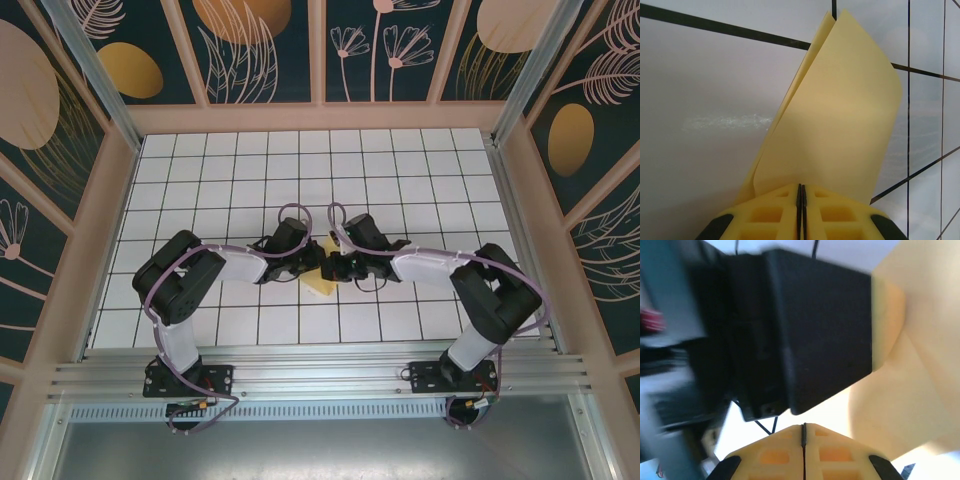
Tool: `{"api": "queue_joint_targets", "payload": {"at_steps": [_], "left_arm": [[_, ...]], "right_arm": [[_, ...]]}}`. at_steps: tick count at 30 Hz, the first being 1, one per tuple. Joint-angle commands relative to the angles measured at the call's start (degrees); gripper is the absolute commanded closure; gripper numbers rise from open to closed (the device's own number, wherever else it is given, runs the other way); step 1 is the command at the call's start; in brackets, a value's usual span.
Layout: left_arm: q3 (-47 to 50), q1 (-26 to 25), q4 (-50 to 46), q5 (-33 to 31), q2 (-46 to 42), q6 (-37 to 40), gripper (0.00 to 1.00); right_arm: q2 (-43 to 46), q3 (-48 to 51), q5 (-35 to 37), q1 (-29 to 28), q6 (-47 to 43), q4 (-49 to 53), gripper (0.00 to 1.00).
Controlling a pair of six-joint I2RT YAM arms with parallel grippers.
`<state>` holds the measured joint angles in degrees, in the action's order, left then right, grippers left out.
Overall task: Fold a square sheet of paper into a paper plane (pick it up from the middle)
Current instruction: Fold the triangle a second time at the center of the table.
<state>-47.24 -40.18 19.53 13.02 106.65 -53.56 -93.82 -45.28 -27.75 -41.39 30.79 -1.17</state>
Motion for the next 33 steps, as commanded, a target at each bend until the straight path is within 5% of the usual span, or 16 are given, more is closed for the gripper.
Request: {"api": "queue_joint_targets", "payload": {"at_steps": [1, 33], "left_arm": [[1.19, -0.07, -3.59, -0.53, 1.46, 0.82, 0.89], [3.38, -0.07, -2.21, -0.87, 1.34, 0.01, 0.90]], "right_arm": [[-1.72, -1.03, -2.91, -0.64, 1.97, -2.60, 0.93], [-7.21, 2.83, -2.76, -0.09, 2.31, -3.07, 0.89]]}}
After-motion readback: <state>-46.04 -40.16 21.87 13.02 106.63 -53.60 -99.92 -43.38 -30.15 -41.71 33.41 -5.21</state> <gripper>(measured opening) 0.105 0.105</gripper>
